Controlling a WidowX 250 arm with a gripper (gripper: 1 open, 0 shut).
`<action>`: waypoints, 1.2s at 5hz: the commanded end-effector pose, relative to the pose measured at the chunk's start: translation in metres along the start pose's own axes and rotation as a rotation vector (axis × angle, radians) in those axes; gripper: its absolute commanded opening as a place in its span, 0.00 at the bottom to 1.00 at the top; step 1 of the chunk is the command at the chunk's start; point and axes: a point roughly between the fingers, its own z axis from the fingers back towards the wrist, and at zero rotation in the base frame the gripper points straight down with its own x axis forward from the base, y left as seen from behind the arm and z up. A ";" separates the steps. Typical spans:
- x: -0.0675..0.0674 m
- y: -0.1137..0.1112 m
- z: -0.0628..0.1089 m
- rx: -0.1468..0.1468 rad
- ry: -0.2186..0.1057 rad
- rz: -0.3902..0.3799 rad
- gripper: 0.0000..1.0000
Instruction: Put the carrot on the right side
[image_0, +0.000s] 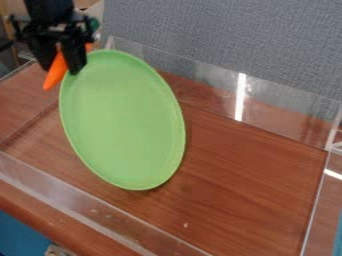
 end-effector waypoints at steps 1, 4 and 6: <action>-0.002 -0.023 0.022 0.002 -0.055 -0.070 0.00; -0.034 -0.120 0.013 -0.056 -0.017 -0.231 0.00; -0.068 -0.201 -0.021 -0.046 0.044 -0.210 0.00</action>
